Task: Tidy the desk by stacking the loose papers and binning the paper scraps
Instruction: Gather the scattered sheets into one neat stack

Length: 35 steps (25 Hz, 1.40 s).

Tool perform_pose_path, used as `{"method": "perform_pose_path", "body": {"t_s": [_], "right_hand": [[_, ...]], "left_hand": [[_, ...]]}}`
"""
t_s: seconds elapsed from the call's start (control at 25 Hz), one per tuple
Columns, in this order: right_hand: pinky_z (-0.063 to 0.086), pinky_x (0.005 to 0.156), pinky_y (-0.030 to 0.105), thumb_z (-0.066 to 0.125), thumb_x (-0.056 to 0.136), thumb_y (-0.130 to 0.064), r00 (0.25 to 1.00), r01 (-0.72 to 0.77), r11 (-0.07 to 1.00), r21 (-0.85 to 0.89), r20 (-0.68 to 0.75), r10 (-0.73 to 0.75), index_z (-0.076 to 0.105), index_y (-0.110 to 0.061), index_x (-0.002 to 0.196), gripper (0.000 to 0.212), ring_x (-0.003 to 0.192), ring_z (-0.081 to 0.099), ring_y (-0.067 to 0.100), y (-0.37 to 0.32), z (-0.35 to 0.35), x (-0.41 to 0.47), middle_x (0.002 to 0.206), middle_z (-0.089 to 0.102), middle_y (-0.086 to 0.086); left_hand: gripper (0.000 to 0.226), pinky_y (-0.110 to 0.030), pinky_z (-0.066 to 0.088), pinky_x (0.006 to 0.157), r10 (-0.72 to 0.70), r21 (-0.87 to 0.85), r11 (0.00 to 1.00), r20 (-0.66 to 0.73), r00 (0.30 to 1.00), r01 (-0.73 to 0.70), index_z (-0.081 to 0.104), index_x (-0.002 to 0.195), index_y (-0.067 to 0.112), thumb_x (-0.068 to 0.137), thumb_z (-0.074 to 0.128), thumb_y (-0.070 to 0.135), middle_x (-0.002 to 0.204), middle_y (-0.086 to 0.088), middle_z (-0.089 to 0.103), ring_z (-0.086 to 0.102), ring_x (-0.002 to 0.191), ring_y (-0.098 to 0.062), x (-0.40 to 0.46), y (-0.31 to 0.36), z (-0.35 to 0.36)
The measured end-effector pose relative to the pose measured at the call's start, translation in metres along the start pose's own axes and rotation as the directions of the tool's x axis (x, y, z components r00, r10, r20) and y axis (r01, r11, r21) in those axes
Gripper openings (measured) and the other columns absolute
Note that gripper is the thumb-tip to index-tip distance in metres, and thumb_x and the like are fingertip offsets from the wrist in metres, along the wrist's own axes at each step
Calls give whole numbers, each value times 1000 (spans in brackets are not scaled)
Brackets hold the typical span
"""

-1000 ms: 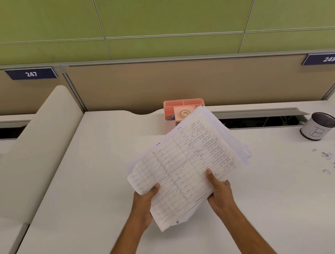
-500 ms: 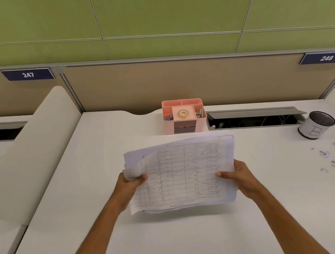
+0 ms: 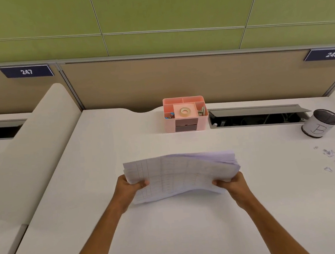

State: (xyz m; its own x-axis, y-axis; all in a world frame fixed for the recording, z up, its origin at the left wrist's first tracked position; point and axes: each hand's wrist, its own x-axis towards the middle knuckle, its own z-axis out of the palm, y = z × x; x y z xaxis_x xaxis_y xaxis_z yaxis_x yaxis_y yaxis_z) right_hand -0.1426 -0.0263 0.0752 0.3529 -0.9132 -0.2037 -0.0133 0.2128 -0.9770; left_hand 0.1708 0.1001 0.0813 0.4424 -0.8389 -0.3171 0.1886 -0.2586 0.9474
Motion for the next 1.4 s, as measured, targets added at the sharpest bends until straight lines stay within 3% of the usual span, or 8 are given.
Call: {"method": "perform_pose_path", "body": {"t_s": [0.12, 0.2, 0.28, 0.48, 0.72, 0.92, 1.16, 1.4], "right_hand": [[57, 75, 28, 73, 71, 18, 1000, 3, 1000, -28, 20, -2, 72, -16, 97, 42, 89, 69, 17, 4, -5, 1, 91, 75, 3], [58, 76, 26, 82, 67, 4, 1000, -5, 1000, 3, -3, 5, 76, -15, 87, 28, 87, 70, 17, 1, -7, 0, 89, 76, 3], [58, 78, 28, 92, 54, -11, 1000, -9, 1000, 21, -10, 9, 78, -14, 84, 33, 87, 71, 18, -1, -10, -1, 90, 76, 6], [56, 78, 30, 74, 71, 16, 998, 24, 999, -26, 55, -23, 70, -16, 103, 45, 94, 69, 18, 0, -11, 1, 97, 75, 6], [56, 76, 23, 71, 74, 16, 999, 43, 998, 41, 0, -43, 70, -15, 103, 42, 93, 70, 13, 8, -10, -10, 96, 75, 2], [56, 83, 32, 81, 70, 4, 998, -55, 998, 5, 21, 55, 73, -11, 94, 29, 99, 69, 28, 20, -5, -13, 95, 76, 7], [56, 84, 28, 70, 79, 10, 1000, 10, 1000, 20, 1, -10, 70, -15, 103, 34, 96, 70, 15, 16, -5, -13, 98, 76, 2], [56, 80, 26, 71, 82, 2, 998, -22, 990, -141, 61, 31, 66, -19, 111, 36, 100, 68, 14, 34, -5, -12, 102, 75, -2]], "left_hand": [[57, -33, 55, 75, 1, -27, 1000, -39, 999, -2, 70, 96, 9, 44, 90, 15, 88, 0, 76, 69, 93, -24, -3, -9, 7], [63, -30, 56, 71, 22, -69, 997, -59, 998, -26, 71, 96, 10, 37, 89, 24, 89, 0, 77, 71, 89, -21, -4, -11, 10], [64, -29, 58, 70, 35, -94, 995, -72, 997, -42, 71, 97, 10, 37, 89, 23, 91, -2, 77, 72, 87, -19, -3, -14, 12], [61, -38, 57, 76, 12, -48, 999, -67, 998, -16, 71, 95, 6, 38, 88, 19, 91, -7, 76, 70, 93, -28, -7, -24, 16], [42, -22, 57, 67, 83, -33, 996, -65, 994, -85, 71, 91, 11, 51, 83, 9, 84, 3, 77, 72, 82, -12, -9, -16, 16], [33, -25, 57, 70, 47, -18, 999, -93, 995, -49, 71, 96, 11, 67, 84, 0, 91, -1, 76, 70, 91, -20, -5, -27, 15], [24, -17, 56, 65, 95, -12, 995, -99, 991, -96, 72, 90, 14, 72, 80, 1, 81, 8, 76, 71, 78, -6, -6, -20, 14], [27, -25, 55, 71, -44, 73, 996, -69, 997, 49, 71, 88, 14, 69, 84, 0, 82, 7, 76, 69, 90, -16, -3, -42, 9]]}}
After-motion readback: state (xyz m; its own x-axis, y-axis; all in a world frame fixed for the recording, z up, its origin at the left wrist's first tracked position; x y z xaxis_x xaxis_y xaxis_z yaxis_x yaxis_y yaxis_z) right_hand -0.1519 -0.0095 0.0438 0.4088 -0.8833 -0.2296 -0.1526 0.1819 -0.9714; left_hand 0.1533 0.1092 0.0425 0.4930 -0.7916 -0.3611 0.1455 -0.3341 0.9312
